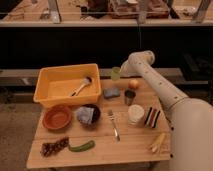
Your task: Stack cups into tray
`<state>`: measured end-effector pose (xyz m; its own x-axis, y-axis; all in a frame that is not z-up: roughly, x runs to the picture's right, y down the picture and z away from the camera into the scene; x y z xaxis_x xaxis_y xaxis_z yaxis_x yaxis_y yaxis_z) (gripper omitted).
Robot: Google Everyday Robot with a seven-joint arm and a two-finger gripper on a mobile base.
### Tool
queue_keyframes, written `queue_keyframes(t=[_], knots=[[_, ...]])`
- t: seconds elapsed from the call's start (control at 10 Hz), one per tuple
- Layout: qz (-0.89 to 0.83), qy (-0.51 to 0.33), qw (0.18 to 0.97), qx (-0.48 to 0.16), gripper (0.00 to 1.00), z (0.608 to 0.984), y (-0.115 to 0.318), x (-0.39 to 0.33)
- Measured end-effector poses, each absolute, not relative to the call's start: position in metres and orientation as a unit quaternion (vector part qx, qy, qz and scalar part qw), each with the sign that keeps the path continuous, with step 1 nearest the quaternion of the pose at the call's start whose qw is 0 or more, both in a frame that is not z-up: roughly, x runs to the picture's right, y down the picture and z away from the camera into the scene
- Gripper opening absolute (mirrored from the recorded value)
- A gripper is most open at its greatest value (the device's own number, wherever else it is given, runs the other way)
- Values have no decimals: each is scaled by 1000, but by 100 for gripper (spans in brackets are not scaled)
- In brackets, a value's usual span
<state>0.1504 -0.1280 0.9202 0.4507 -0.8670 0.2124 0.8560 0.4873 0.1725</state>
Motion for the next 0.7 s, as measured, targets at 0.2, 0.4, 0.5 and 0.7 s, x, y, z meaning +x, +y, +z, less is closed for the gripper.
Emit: queue_keyframes(t=[0.2,0.4,0.5,0.7], knots=[[-501,-130,854,51,19,879,-157,185],[-496,-127,855,80,19,839,-179,217],[-495,-134,854,91,19,821,-185,231],[-501,-164,844,100,19,781,-175,251]])
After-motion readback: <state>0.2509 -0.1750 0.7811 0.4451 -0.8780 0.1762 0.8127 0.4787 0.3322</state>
